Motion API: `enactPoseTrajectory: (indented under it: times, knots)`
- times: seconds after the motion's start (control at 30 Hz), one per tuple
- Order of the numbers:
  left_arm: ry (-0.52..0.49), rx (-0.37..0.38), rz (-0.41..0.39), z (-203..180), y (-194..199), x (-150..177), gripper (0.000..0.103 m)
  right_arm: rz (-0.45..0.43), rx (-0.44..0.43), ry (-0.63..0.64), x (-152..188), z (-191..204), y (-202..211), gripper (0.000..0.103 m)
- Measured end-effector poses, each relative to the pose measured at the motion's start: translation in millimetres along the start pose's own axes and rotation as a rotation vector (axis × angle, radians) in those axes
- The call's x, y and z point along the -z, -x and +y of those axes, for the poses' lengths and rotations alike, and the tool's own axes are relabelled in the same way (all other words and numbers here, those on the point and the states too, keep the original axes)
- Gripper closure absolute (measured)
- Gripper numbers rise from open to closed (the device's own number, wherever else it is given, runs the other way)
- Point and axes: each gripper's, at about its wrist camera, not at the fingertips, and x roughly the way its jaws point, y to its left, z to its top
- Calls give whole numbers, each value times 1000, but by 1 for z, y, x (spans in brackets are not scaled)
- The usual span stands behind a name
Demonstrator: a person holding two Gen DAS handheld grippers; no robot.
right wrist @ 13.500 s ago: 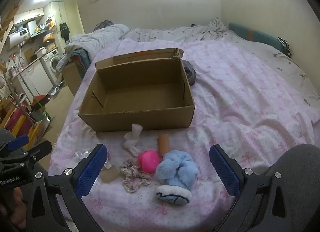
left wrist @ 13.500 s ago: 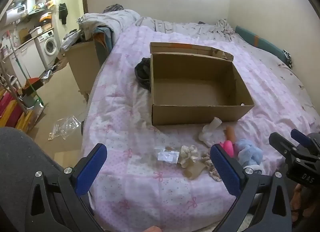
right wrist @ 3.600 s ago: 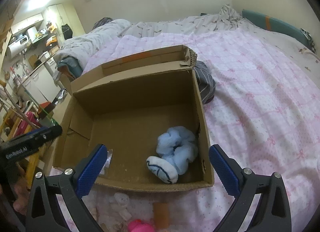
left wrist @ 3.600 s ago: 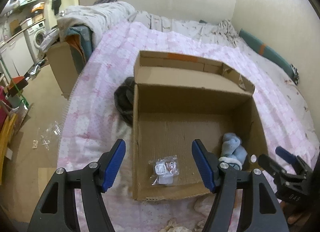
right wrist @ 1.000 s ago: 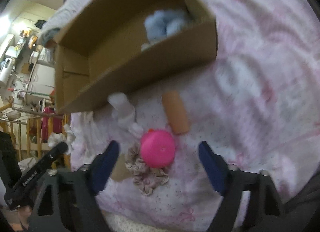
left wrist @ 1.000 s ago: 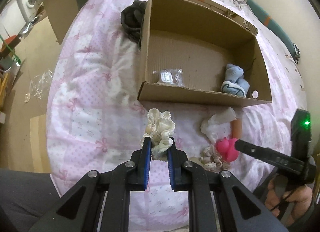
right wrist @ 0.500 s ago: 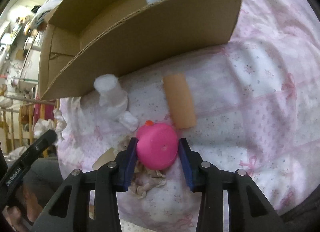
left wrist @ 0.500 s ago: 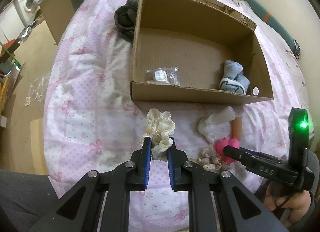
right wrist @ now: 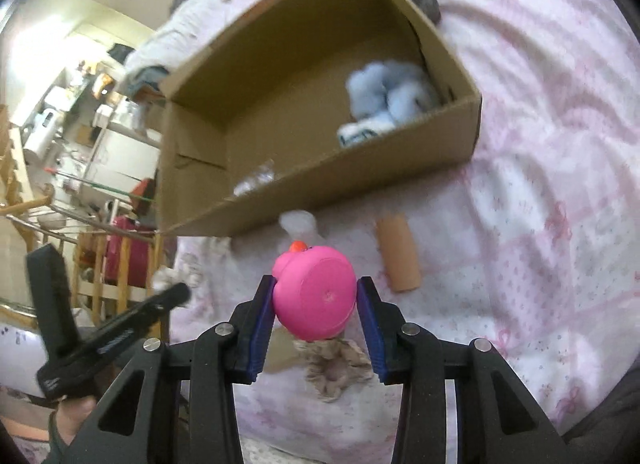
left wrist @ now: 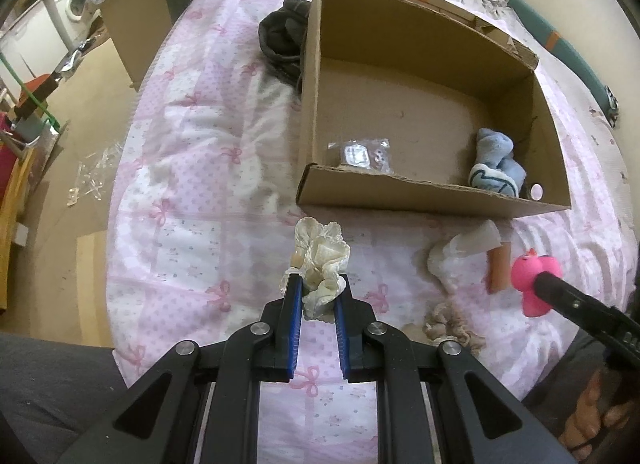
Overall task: Organize soft objects
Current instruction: 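Carry the pink ball and beige scrunchie over the box with both tools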
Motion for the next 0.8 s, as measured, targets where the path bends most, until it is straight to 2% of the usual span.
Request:
enactPoseTrajectory:
  times: [0.13,0.3,0.43,0.53,0.67,0.8]
  knots:
    - [-6,-18,-1,-1,-2,0,89,-9,-2,19,1,3,6,60]
    - [20,-62,-35,7,3,-1,89,35,28,23,0,1,-6,60]
    - [47,-76,-71,13,12,-3,89,-2,-5,30,-1,2,6,60]
    - [58,-70,-129,16,29,-5,89,-55,-39,39,-2,5,20,60]
    - [66,-66,-207,16,54,-12,89,-182,-107,74,-7,12,54,60]
    - [67,-51,-252,14,72,-28,89,-258,-125,94,-15,15,76,60]
